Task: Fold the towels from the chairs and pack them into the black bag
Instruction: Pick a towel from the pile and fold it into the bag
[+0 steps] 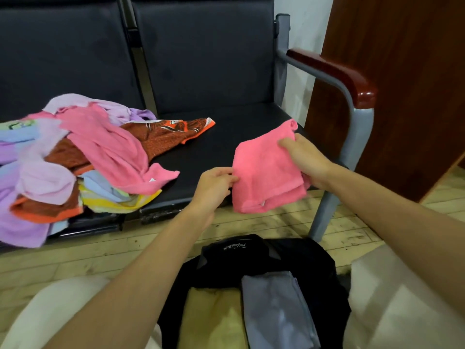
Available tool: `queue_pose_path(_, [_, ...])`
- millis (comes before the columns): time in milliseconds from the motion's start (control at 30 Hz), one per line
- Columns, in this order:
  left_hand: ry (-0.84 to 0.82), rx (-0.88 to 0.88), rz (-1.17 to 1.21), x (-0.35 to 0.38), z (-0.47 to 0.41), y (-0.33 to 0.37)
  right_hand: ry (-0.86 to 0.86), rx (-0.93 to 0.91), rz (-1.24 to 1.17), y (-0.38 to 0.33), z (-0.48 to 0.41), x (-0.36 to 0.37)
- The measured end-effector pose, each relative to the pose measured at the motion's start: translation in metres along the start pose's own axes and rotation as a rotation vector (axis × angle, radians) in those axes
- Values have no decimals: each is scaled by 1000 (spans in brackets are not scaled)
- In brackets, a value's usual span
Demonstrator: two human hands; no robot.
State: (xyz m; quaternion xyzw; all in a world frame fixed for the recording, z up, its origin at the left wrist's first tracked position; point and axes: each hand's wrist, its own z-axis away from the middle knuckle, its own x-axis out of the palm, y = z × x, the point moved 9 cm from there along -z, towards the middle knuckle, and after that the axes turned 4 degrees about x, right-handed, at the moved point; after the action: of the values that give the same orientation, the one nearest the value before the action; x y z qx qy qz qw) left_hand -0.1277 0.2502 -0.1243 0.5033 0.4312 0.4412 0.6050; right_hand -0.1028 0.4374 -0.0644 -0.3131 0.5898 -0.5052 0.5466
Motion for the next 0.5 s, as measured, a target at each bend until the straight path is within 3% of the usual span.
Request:
queue_pose_path(200, [67, 10, 3, -3, 16, -3, -33, 67, -318, 2, 28, 22])
queue_pose_path(300, [42, -115, 194, 7, 32, -16, -62, 96, -394, 6, 36, 28])
queue_pose_path(400, [-123, -428, 623, 32, 56, -38, -73, 137, -466, 11, 44, 30])
queue_pose_path(500, [-277, -449, 684, 37, 69, -41, -105, 203, -511, 23, 52, 32])
